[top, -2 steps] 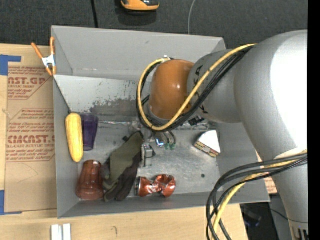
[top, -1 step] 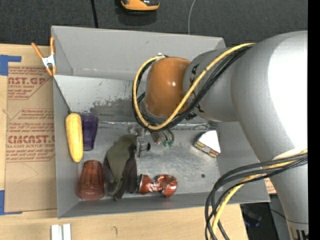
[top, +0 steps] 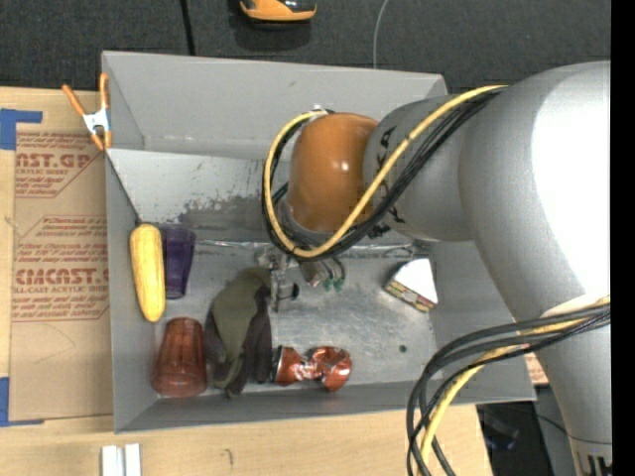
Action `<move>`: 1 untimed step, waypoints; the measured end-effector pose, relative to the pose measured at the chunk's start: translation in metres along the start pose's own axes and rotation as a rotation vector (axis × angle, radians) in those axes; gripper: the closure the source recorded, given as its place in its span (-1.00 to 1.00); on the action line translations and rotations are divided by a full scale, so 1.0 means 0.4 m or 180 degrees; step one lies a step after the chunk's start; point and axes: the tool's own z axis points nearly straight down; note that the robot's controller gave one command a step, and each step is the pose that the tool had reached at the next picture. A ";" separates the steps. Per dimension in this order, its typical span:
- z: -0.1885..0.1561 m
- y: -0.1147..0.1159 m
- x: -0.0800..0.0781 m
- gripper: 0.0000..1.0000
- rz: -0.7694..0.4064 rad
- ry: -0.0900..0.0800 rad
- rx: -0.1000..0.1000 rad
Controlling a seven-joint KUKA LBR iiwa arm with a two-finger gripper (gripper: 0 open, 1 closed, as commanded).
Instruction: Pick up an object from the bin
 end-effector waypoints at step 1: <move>-0.010 0.000 0.004 1.00 0.0000 0.0016 -0.0001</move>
Offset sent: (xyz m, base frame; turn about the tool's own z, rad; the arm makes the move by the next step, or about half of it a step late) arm 0.0001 -0.0002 0.0511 0.0000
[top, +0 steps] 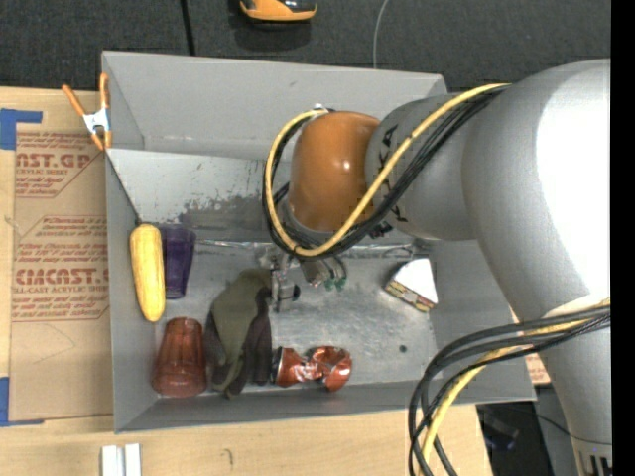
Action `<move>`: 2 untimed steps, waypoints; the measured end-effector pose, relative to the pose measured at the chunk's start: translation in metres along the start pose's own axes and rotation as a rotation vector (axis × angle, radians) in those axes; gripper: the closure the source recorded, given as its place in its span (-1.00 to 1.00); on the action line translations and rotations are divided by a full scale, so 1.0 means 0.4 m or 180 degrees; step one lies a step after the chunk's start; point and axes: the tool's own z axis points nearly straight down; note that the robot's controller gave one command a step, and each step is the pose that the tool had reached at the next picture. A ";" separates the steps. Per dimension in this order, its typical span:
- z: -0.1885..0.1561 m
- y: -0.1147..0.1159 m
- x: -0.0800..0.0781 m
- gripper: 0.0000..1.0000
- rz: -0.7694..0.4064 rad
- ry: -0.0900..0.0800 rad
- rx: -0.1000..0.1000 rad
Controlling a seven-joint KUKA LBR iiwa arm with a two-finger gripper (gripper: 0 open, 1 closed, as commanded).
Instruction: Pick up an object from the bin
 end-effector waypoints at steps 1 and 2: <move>-0.051 0.000 0.003 1.00 0.0001 0.0022 0.0000; -0.092 0.000 -0.002 1.00 0.0000 0.0000 0.0001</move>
Offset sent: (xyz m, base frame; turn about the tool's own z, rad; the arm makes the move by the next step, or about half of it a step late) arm 0.0000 -0.0002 0.0687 0.0000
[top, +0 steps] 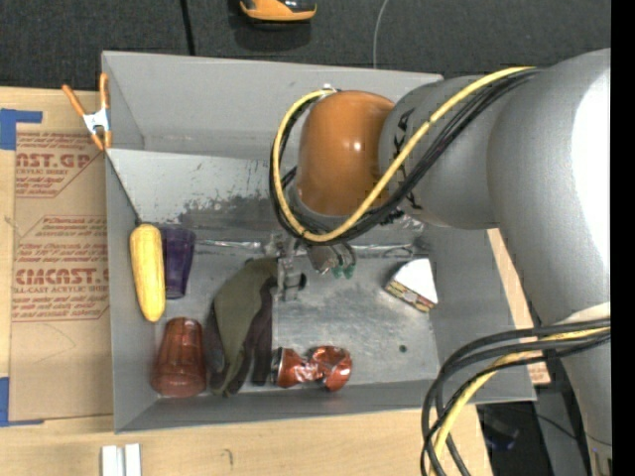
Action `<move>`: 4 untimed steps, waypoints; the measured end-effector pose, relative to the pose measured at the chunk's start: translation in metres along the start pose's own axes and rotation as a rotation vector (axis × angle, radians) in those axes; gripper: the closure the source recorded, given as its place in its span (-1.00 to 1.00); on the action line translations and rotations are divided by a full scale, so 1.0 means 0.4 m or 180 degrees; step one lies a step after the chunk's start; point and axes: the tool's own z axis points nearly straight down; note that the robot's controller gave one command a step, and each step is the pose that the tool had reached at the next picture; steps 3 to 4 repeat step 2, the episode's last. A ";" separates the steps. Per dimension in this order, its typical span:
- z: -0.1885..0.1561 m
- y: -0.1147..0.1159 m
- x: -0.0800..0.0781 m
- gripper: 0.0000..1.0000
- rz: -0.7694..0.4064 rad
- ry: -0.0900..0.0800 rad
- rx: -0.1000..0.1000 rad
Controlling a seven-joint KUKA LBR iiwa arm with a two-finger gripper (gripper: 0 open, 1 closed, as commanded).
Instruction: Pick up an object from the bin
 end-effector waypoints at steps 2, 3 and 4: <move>-0.063 0.001 0.001 1.00 0.0000 0.0009 -0.0001; -0.063 0.001 0.001 1.00 0.0000 0.0009 -0.0001; -0.063 0.001 0.001 1.00 0.0000 0.0009 -0.0001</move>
Offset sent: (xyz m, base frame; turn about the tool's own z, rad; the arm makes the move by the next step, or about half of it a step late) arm 0.0002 0.0002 0.0613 0.0000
